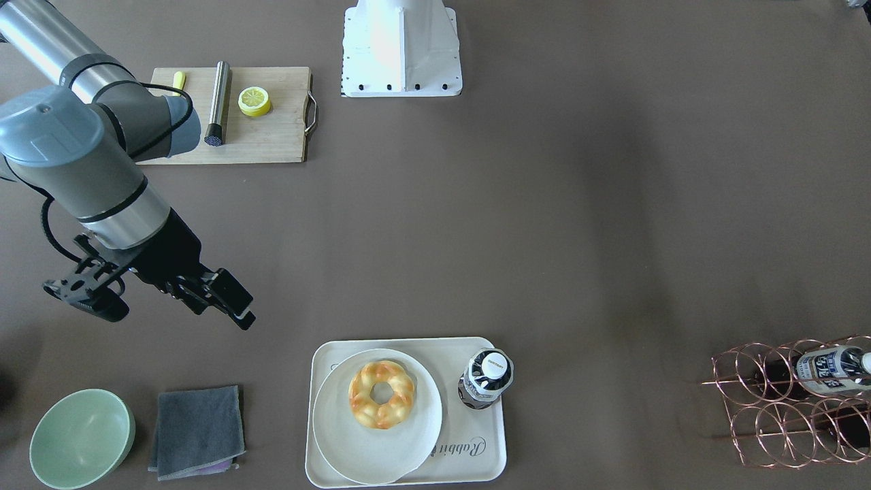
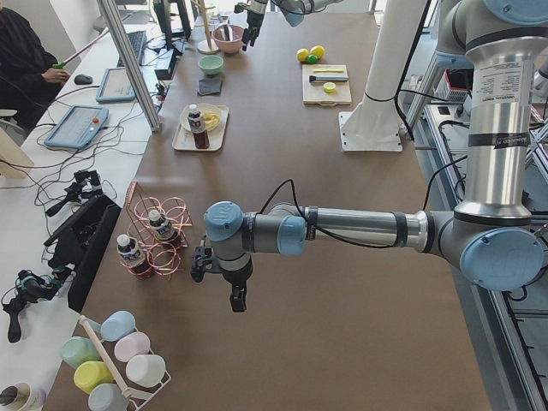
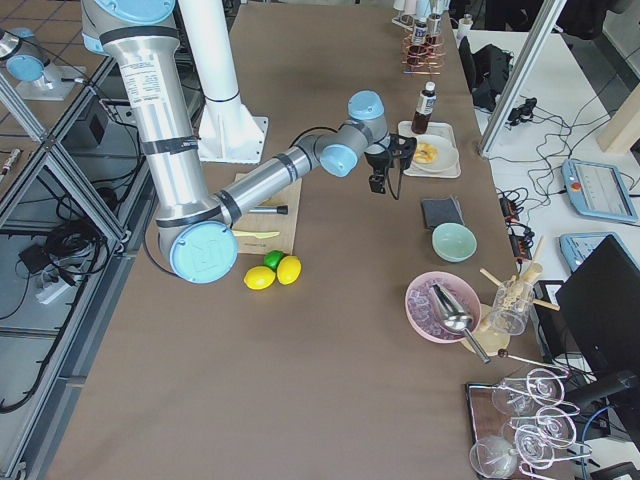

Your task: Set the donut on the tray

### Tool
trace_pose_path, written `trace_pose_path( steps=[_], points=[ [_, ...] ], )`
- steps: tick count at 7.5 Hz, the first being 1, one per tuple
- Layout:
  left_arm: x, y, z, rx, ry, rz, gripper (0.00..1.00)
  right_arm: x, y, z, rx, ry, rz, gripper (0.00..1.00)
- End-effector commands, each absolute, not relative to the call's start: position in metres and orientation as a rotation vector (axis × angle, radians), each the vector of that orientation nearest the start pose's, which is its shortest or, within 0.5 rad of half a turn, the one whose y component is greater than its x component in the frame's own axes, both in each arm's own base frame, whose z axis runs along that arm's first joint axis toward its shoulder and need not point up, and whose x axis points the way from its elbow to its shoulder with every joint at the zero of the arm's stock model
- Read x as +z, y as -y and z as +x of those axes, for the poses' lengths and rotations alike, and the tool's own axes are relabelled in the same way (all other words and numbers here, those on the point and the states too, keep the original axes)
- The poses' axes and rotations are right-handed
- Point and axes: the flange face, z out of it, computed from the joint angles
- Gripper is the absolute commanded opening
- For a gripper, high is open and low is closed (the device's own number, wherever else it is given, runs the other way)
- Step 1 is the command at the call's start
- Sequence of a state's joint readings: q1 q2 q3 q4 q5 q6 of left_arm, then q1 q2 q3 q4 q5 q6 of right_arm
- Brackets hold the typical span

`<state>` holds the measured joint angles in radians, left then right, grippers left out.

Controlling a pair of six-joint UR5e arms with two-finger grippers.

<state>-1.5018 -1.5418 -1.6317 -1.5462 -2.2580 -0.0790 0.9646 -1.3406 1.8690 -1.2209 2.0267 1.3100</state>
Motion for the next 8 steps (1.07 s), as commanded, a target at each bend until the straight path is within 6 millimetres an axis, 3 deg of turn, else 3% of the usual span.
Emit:
trace_pose_path(
  steps=[1, 3, 4, 5, 6, 8],
  points=[
    [0.661, 0.471, -0.038, -0.012, -0.685, -0.062, 0.98, 0.462, 0.482, -0.182, 0.206, 0.754, 0.203, 1.0],
    [0.667, 0.468, -0.038, -0.015, -0.684, -0.072, 0.98, 0.533, 0.468, -0.113, 0.033, 0.643, 0.22, 1.0],
    [0.669, 0.467, -0.038, -0.015, -0.682, -0.076, 0.98, 0.56, 0.472, -0.072, -0.039, 0.609, 0.197, 1.0],
    [0.668, 0.467, -0.039, -0.015, -0.684, -0.073, 0.98, 0.586, 0.477, -0.016, -0.105, 0.608, 0.179, 1.0],
    [0.669, 0.467, -0.039, -0.015, -0.684, -0.075, 0.98, 0.611, 0.478, 0.025, -0.137, 0.623, 0.167, 1.0],
    [0.668, 0.467, -0.039, -0.013, -0.684, -0.073, 0.98, 0.643, 0.487, 0.082, -0.168, 0.631, 0.144, 1.0]
  ],
)
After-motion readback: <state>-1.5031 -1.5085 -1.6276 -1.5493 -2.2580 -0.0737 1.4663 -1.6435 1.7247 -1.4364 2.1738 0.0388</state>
